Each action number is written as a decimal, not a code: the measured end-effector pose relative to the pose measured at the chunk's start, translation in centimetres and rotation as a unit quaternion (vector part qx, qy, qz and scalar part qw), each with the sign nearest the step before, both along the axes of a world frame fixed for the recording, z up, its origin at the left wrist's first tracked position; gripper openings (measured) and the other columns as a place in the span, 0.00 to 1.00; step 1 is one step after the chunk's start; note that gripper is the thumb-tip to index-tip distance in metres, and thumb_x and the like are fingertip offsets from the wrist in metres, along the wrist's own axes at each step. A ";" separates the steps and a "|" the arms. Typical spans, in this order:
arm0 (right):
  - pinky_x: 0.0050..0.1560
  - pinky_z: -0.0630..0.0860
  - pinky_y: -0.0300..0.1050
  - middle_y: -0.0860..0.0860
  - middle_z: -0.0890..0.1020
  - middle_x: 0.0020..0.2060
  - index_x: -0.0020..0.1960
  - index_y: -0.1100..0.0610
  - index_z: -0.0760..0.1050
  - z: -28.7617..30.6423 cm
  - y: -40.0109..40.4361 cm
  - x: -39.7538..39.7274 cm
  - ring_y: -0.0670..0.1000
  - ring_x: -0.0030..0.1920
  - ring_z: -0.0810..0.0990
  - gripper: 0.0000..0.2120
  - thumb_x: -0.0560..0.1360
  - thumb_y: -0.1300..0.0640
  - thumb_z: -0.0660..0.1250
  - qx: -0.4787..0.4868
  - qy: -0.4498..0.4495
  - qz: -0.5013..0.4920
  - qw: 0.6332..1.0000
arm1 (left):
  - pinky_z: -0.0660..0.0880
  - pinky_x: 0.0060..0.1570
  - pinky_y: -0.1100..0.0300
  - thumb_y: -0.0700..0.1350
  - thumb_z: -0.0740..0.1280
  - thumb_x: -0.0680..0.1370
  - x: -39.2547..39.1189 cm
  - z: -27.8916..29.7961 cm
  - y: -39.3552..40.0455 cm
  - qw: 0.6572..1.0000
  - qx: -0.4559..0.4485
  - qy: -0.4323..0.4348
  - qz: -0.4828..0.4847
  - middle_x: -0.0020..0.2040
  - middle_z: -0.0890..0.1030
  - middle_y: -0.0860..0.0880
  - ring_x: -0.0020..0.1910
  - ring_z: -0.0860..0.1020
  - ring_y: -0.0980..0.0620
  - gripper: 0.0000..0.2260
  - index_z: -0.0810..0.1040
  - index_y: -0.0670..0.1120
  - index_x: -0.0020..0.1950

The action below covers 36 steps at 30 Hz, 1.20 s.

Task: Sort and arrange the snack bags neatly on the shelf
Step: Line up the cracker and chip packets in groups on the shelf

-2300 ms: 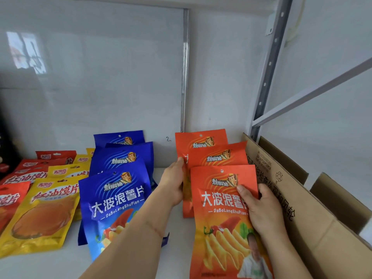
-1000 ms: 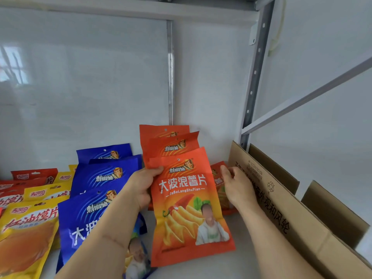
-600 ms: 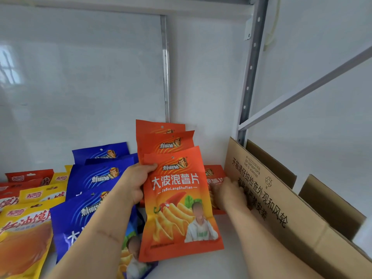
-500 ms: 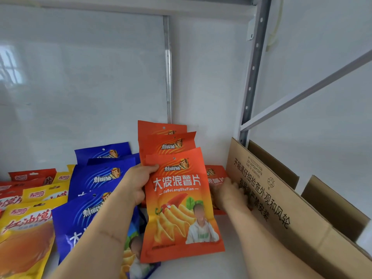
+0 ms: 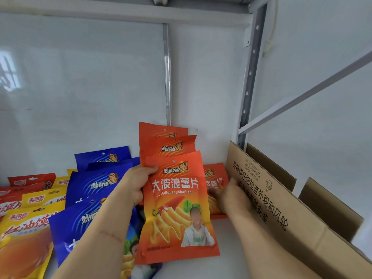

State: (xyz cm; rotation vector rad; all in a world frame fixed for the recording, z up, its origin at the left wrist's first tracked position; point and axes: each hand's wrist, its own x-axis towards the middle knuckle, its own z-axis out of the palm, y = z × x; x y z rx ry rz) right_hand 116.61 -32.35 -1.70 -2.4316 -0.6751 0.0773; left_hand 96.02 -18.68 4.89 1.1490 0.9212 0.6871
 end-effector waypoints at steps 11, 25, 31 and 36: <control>0.46 0.78 0.49 0.54 0.81 0.53 0.59 0.56 0.74 4.4 -2.6 0.3 0.57 0.51 0.81 0.14 0.81 0.48 0.61 0.028 -0.147 0.023 0.988 | 0.82 0.44 0.44 0.45 0.69 0.80 1.4 -1.6 0.3 1.000 0.001 0.003 0.015 0.48 0.86 0.39 0.44 0.85 0.39 0.11 0.77 0.44 0.61; 0.42 0.70 0.48 0.54 0.81 0.47 0.56 0.56 0.68 12.8 -7.2 -1.2 0.60 0.49 0.80 0.13 0.83 0.46 0.56 0.150 -0.206 -0.013 0.967 | 0.82 0.44 0.45 0.47 0.68 0.81 1.7 -0.8 0.0 0.995 0.054 -0.044 0.065 0.47 0.86 0.42 0.44 0.86 0.41 0.08 0.78 0.47 0.58; 0.51 0.76 0.51 0.57 0.82 0.50 0.51 0.57 0.74 8.7 -5.8 -0.9 0.61 0.53 0.80 0.15 0.79 0.44 0.64 0.139 -0.054 0.091 0.985 | 0.81 0.43 0.43 0.50 0.67 0.81 3.5 -0.7 -1.3 0.994 0.000 -0.093 0.061 0.45 0.87 0.42 0.42 0.85 0.41 0.10 0.78 0.47 0.58; 0.48 0.74 0.46 0.50 0.81 0.48 0.51 0.55 0.74 5.9 -5.3 -0.7 0.55 0.51 0.80 0.13 0.78 0.45 0.66 0.113 0.031 0.126 0.985 | 0.81 0.28 0.48 0.54 0.65 0.81 5.1 -0.1 -2.4 0.992 -0.045 -0.109 0.053 0.41 0.87 0.42 0.34 0.86 0.42 0.12 0.77 0.46 0.58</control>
